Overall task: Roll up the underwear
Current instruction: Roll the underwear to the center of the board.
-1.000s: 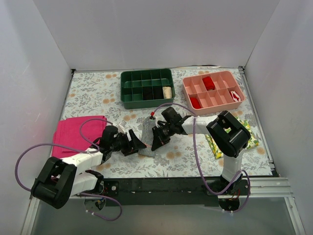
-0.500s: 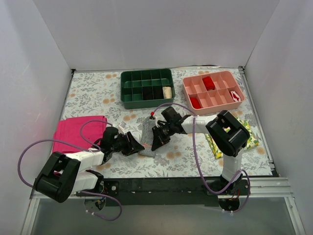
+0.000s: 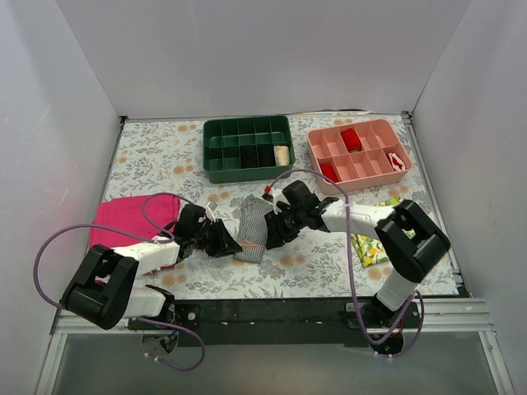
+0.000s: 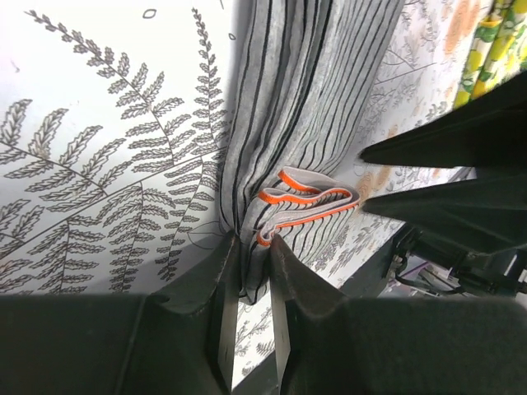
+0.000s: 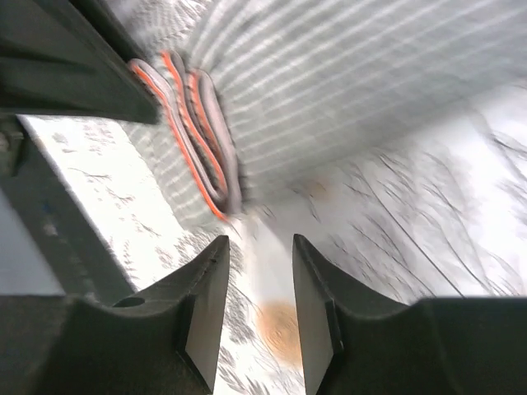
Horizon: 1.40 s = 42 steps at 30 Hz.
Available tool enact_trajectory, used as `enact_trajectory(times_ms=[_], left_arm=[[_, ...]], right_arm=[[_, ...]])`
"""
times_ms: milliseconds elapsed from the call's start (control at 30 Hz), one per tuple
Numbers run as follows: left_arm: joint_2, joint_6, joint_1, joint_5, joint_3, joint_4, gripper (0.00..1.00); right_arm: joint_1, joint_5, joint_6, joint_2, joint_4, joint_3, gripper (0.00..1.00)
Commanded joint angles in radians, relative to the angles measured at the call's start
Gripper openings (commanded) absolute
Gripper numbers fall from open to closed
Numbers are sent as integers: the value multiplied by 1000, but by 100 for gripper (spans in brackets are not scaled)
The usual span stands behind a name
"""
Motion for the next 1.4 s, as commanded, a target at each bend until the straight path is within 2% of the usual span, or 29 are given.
enact_trajectory(times_ms=[0, 133, 233, 267, 500, 1033, 1367], left_arm=[[23, 62, 2, -51, 79, -194, 7], [92, 79, 2, -46, 175, -315, 6], [175, 120, 2, -32, 264, -437, 3], [192, 131, 2, -34, 284, -460, 3], [292, 215, 3, -11, 431, -615, 1], [344, 289, 23, 20, 513, -711, 0], [349, 301, 29, 35, 511, -708, 0]], right_arm=[[9, 357, -89, -195, -68, -55, 45], [81, 507, -174, -319, -69, -76, 46], [202, 643, -249, -369, -45, -75, 46], [260, 662, -250, -370, -40, -73, 46], [437, 824, -352, -292, 14, -70, 47], [609, 878, -471, -127, 104, 7, 47], [629, 936, -502, -36, 164, 0, 47]])
